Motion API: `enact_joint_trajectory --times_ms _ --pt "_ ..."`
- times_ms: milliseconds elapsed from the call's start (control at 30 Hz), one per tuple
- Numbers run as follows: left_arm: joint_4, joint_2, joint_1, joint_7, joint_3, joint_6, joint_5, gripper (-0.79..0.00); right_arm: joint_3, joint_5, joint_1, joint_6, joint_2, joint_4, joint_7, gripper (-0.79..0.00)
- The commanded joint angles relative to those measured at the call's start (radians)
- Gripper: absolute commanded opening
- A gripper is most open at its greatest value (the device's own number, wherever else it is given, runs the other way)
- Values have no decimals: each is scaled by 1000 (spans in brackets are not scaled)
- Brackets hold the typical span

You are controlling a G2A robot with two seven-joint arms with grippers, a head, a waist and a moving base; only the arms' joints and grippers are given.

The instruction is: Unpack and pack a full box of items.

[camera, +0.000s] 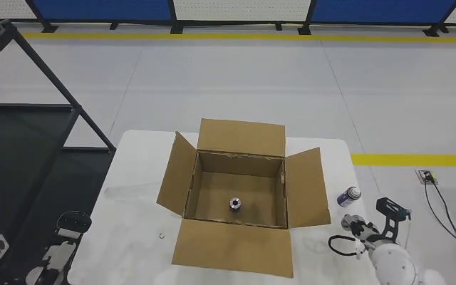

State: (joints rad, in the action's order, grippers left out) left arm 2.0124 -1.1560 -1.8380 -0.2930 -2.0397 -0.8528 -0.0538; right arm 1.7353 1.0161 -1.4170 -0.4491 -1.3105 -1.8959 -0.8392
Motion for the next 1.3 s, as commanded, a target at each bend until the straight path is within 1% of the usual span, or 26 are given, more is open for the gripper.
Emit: enact_joint_trajectory --times_ms 0,267,367,733,767,867,933,967,1000,1167,1233,1267 --pt "0 0 0 0 0 0 0 0 -13 29 20 -19 2 18 -21 -785" --pt "0 0 0 0 0 0 0 0 -44 90 62 -36 6 53 -62 -785" --pt "0 0 0 0 0 0 0 0 -59 129 74 -62 7 66 -78 -785" --pt "0 0 0 0 0 0 0 0 -79 164 111 -75 9 112 -106 -785" --pt "0 0 0 0 0 0 0 0 -80 166 112 -73 9 114 -109 -763" --pt "0 0 0 0 0 0 0 0 -84 164 115 -72 9 118 -115 -625" --pt "0 0 0 0 0 0 0 0 -85 163 116 -71 9 120 -115 -557" --pt "0 0 0 0 0 0 0 0 -85 163 117 -72 9 121 -114 -502" --pt "0 0 0 0 0 0 0 0 -85 161 118 -73 9 122 -115 -465" --pt "0 0 0 0 0 0 0 0 -90 159 120 -75 9 121 -115 -391" --pt "0 0 0 0 0 0 0 0 -90 161 122 -76 9 120 -113 -268" --pt "0 0 0 0 0 0 0 0 -89 161 122 -75 9 119 -114 -237"
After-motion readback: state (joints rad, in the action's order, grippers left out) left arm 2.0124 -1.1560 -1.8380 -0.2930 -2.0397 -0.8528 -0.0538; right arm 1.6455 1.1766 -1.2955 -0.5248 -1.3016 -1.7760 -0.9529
